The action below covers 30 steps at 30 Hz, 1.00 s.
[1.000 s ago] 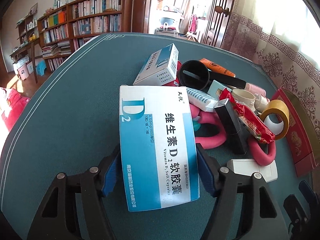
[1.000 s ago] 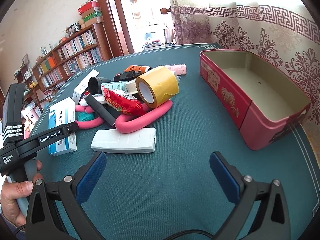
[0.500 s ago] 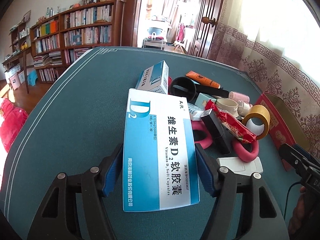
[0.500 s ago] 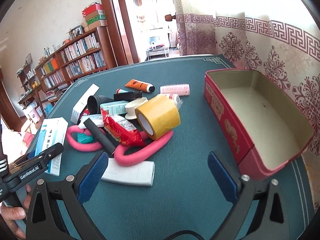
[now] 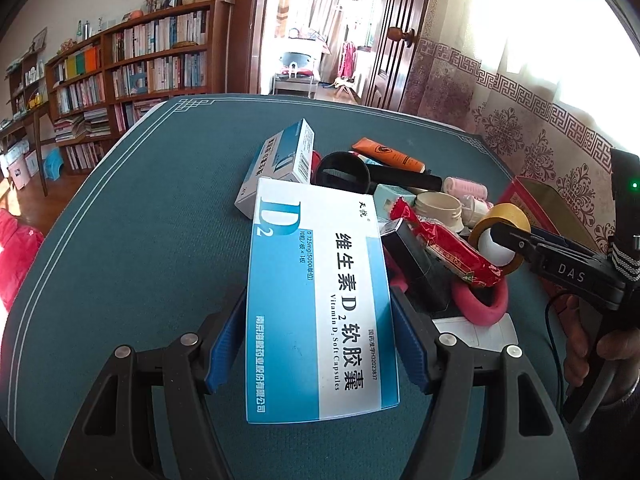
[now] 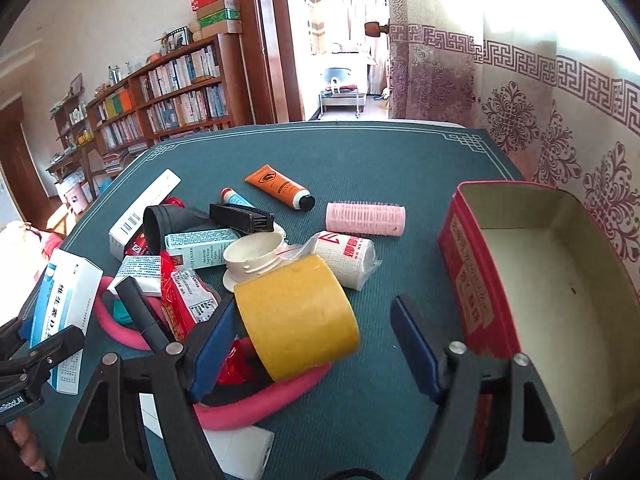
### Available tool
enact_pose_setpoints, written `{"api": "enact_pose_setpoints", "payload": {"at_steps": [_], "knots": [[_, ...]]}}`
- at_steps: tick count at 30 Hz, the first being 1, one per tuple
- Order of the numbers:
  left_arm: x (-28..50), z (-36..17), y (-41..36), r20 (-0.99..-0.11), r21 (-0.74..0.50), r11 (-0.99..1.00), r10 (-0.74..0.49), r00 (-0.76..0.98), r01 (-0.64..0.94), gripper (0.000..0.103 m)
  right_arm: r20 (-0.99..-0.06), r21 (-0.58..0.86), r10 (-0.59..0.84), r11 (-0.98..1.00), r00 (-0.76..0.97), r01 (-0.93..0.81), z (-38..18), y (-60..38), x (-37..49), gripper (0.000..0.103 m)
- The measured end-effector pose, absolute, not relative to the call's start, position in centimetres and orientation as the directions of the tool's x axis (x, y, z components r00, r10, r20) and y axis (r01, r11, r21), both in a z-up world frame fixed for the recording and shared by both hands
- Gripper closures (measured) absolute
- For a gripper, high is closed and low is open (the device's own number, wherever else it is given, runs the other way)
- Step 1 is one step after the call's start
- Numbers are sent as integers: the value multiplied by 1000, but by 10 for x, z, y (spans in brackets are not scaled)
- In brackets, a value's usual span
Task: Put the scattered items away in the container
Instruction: 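Grasp the yellow tape roll with the right gripper while left holds blue-white vitamin box, then carry tape into red tin with right while left lowers vitamin box into tin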
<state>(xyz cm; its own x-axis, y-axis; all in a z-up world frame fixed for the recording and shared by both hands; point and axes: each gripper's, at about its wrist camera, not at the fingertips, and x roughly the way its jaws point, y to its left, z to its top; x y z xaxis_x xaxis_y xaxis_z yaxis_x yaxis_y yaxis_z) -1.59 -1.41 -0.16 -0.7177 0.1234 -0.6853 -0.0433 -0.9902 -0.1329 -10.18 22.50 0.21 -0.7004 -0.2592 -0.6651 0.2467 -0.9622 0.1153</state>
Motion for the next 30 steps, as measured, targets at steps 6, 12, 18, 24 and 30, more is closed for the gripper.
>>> {"api": "enact_pose_setpoints", "payload": {"at_steps": [6,12,18,24,30], "knots": [[-19,-4,-13,-698,-139,-989,132,-704,-48,32,-666,138,-290,-953,-687,269,-4,224,-97,50],[-16,4,-7,-689,-125,-990,137,-712,-69,32,-620,206,-330,-944,-712,258,10,236,-84,52],[-13,14,8,-676,-110,-989,147,-722,-98,32,-549,252,-345,-937,-761,244,30,252,-67,53],[-12,24,28,-668,-94,-986,165,-726,-137,32,-482,286,-300,-942,-823,176,47,281,-47,53],[-14,33,54,-656,-93,-975,211,-725,-199,32,-447,199,-64,-979,-892,-30,60,319,-26,53]]}}
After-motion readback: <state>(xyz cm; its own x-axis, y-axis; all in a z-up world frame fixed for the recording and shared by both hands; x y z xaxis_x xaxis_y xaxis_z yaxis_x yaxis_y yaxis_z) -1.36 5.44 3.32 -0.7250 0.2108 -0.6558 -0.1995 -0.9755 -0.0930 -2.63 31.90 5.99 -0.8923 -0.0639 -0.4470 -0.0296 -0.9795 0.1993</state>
